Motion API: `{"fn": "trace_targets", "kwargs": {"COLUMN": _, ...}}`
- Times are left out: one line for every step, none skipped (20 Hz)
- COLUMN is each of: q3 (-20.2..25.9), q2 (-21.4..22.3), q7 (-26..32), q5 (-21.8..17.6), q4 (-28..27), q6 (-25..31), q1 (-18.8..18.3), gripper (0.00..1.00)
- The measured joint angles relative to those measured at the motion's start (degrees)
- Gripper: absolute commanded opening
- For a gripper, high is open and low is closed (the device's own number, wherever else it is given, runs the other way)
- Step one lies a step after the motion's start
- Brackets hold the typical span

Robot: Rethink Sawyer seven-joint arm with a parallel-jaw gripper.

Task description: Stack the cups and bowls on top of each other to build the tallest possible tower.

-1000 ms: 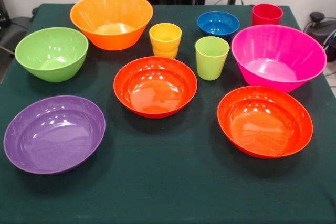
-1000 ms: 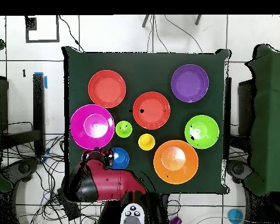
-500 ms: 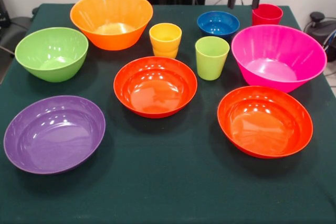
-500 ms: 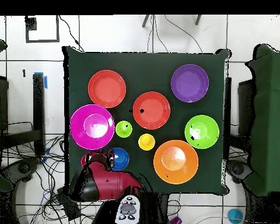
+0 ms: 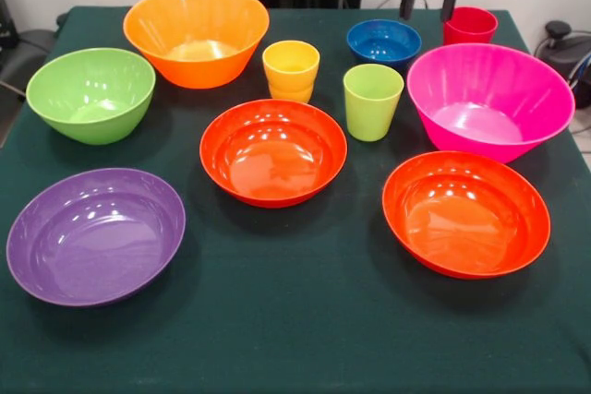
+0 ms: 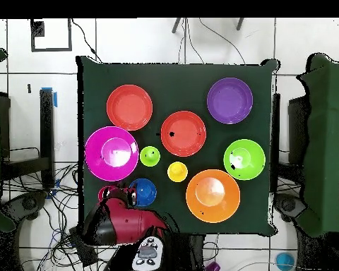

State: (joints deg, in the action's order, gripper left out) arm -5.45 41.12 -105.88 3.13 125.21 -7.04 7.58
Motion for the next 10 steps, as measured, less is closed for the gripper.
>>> {"fn": "trace_targets", "kwargs": {"q3": -0.6, "q2": 0.1, "q7": -0.3, "q5": 0.8, "q4": 0.0, "q6": 0.2, "q1": 0.9, "gripper": 1.0}}
{"fn": "trace_targets", "kwargs": {"q3": -1.4, "q2": 0.3, "q7": -0.7, "q5": 2.0, "q4": 0.0, "q6": 0.6, "q1": 2.3, "gripper": 1.0}}
{"fn": "trace_targets", "kwargs": {"q3": -1.9, "q2": 0.5, "q7": -1.1, "q5": 2.8, "q4": 0.0, "q6": 0.8, "q1": 3.2, "gripper": 1.0}}
{"fn": "trace_targets", "kwargs": {"q3": -2.6, "q2": 0.7, "q7": -1.6, "q5": 4.0, "q4": 0.0, "q6": 1.1, "q1": 4.6, "gripper": 1.0}}
{"fn": "trace_targets", "kwargs": {"q3": -3.1, "q2": 0.9, "q7": -2.1, "q5": 5.0, "q4": 0.0, "q6": 1.4, "q1": 5.7, "gripper": 1.0}}
{"fn": "trace_targets", "kwargs": {"q3": -3.6, "q2": 1.1, "q7": -2.6, "q5": 5.9, "q4": 0.0, "q6": 1.7, "q1": 6.7, "gripper": 1.0}}
{"fn": "trace_targets", "kwargs": {"q3": -4.4, "q2": 1.4, "q7": -3.4, "q5": 7.1, "q4": 0.0, "q6": 2.2, "q1": 8.1, "gripper": 1.0}}
{"fn": "trace_targets", "kwargs": {"q3": -5.1, "q2": 1.5, "q7": -4.1, "q5": 8.1, "q4": 0.0, "q6": 2.7, "q1": 9.2, "gripper": 1.0}}
{"fn": "trace_targets", "kwargs": {"q3": -5.6, "q2": 1.6, "q7": -4.7, "q5": 8.8, "q4": 0.0, "q6": 3.2, "q1": 10.0, "gripper": 1.0}}
{"fn": "trace_targets", "kwargs": {"q3": -6.2, "q2": 1.7, "q7": -5.4, "q5": 9.9, "q4": 0.0, "q6": 3.9, "q1": 11.1, "gripper": 1.0}}
